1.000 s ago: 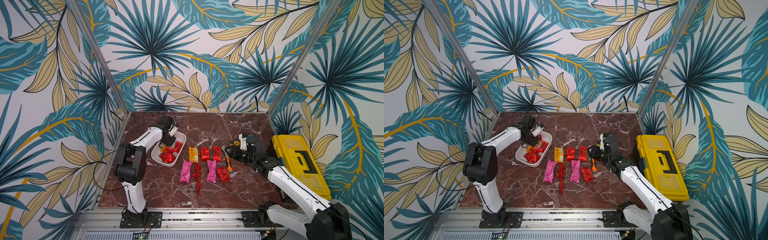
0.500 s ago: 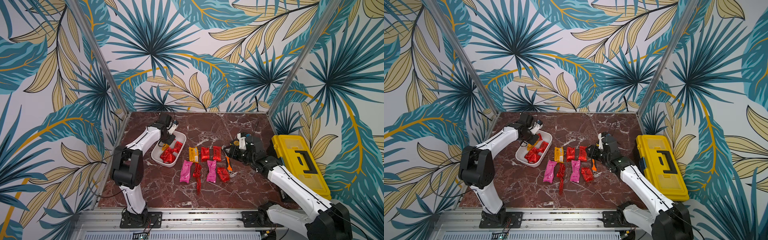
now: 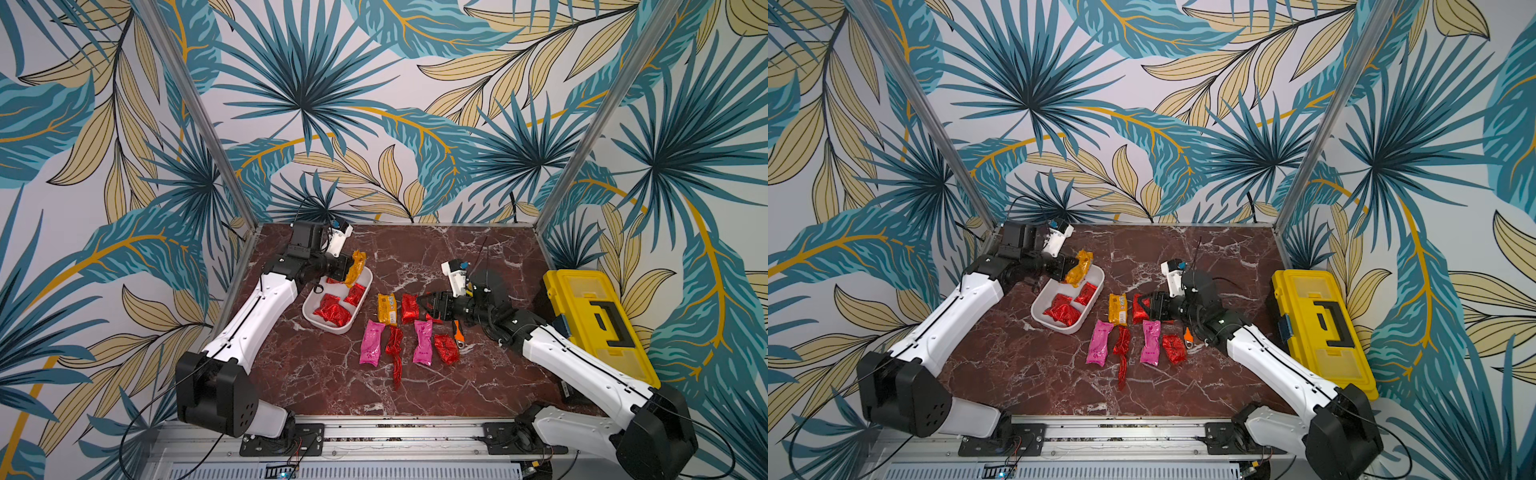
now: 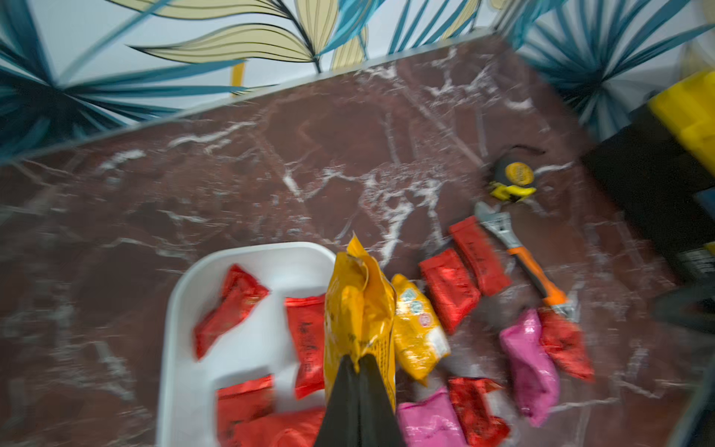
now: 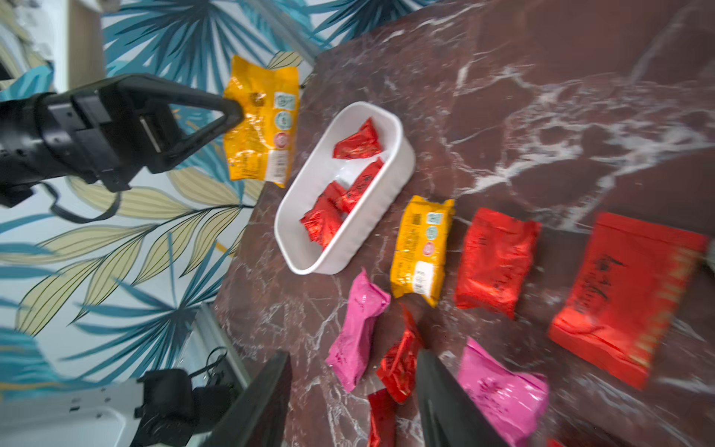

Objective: Take the tea bags out of the storage box
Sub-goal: Pick up the tea bag from the storage box.

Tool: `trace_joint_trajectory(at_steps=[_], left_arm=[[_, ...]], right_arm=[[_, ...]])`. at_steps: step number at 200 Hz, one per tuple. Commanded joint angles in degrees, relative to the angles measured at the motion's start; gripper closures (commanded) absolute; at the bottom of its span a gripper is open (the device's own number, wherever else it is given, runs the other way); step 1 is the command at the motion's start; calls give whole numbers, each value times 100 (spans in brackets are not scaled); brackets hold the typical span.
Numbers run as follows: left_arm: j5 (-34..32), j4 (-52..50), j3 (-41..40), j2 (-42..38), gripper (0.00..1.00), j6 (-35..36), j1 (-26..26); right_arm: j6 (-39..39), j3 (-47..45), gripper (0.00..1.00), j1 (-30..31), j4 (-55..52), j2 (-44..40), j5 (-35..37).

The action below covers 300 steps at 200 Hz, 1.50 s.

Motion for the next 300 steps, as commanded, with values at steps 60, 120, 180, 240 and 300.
trace_joint_trajectory(at_steps=[60, 120, 180, 240, 300], left_arm=[[3055, 6717, -2891, -670, 100, -5150, -256], [3385, 8996, -3619, -308, 100, -6348, -404], [3395, 8576, -3683, -246, 84, -6082, -418], [2069, 4843, -3296, -1252, 36, -3871, -41], [-132, 2737, -3041, -1689, 37, -3041, 250]], right_arm=[[219, 287, 40, 148, 1667, 730, -1532], [337, 347, 45, 158, 1728, 713, -1645], [408, 360, 80, 150, 1720, 682, -1497], [64, 375, 92, -350, -126, 476, -335], [-503, 1216, 92, -1192, -1626, 1483, 17]])
